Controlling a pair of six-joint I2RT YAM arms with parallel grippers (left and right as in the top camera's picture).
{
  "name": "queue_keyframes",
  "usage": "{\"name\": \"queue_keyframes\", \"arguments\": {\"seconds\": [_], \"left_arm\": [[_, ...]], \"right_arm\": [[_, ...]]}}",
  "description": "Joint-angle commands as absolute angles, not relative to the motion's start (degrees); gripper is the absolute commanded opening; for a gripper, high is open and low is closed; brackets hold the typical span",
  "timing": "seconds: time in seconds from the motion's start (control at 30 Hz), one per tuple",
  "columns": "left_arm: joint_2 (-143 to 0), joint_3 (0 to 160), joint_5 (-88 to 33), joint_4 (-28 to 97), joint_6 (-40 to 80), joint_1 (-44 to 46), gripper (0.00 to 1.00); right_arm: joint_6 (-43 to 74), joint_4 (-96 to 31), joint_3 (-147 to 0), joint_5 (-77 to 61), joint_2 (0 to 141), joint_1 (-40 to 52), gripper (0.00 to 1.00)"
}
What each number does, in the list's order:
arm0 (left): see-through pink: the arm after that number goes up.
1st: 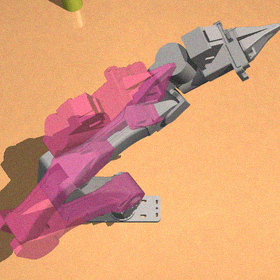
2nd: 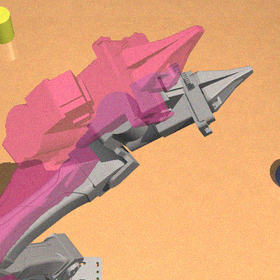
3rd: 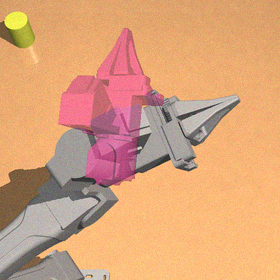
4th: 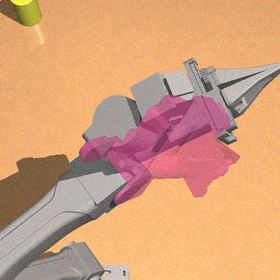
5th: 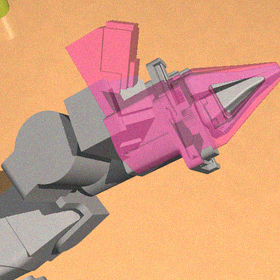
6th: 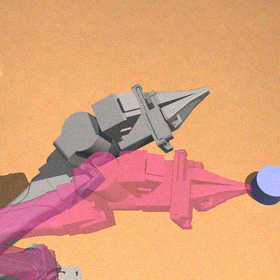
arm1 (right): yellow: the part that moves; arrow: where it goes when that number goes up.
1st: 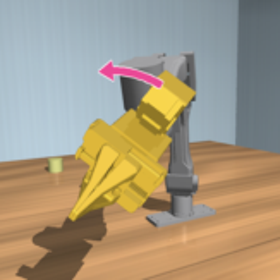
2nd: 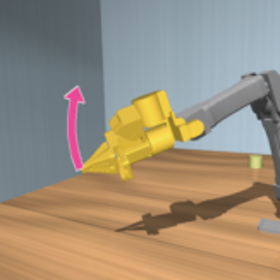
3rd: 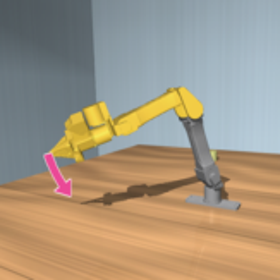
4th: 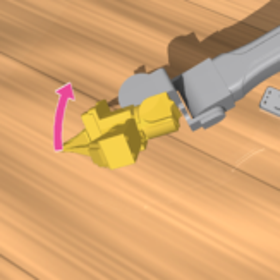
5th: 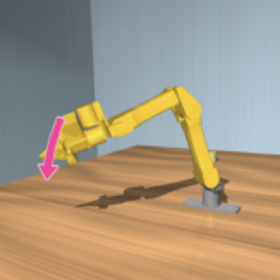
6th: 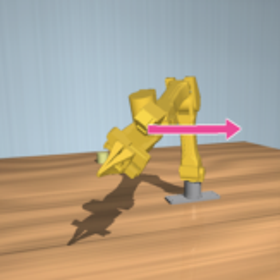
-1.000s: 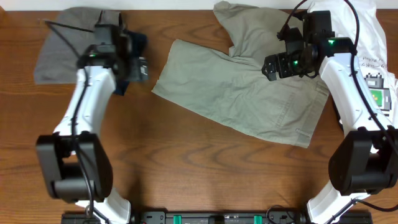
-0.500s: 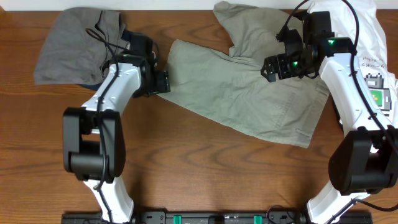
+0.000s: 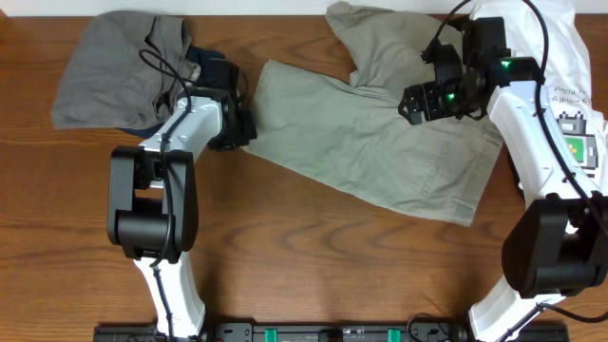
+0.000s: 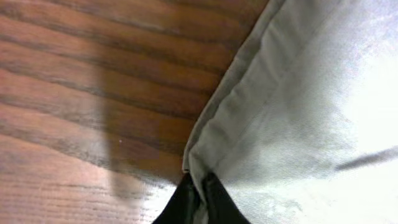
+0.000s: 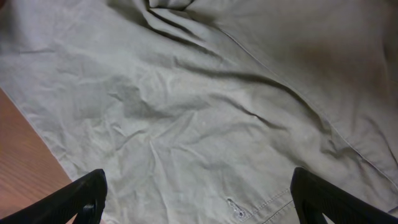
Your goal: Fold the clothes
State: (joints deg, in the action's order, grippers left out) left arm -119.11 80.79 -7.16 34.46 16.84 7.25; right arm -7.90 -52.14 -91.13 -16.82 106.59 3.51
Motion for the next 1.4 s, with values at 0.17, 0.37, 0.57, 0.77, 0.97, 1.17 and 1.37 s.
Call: {"name": "queue_keyframes", "arguments": {"seconds": [0.17, 0.37, 0.57, 0.77, 0.97, 1.17, 1.37], "left_arm": [[-118.3, 80.4, -4.7, 51.2, 25.1, 5.8, 0.06], [-111.7, 80.2, 3.1, 63.7, 30.6, 4.9, 0.06], [-105.4, 76.7, 3.0, 68.8, 30.8, 4.9, 0.06], [-101.9, 70.8, 3.0, 72.7, 32.1, 5.9, 0.06], [-99.9, 63.8, 1.7, 72.9, 35.0, 8.0, 0.06], [-99.7, 60.3, 0.3, 72.8, 38.3, 10.2, 0.06], [-99.7, 59.8, -1.1, 72.4, 41.3, 15.8, 0.06]], "right_arm": [[-5.2, -53.2, -90.6, -17.6, 106.2, 4.2, 0.86], [-3.6, -53.2, -86.9, -17.4, 106.2, 4.2, 0.86], [-2.3, -53.2, -84.9, -17.4, 106.2, 4.2, 0.86], [-2.1, -53.2, -84.9, -17.4, 106.2, 4.2, 0.87], [-2.1, -53.2, -84.9, -17.4, 106.2, 4.2, 0.88], [-1.7, -53.2, -84.9, -17.4, 106.2, 4.2, 0.88], [-1.7, -53.1, -84.9, -17.4, 106.2, 4.2, 0.89]]}}
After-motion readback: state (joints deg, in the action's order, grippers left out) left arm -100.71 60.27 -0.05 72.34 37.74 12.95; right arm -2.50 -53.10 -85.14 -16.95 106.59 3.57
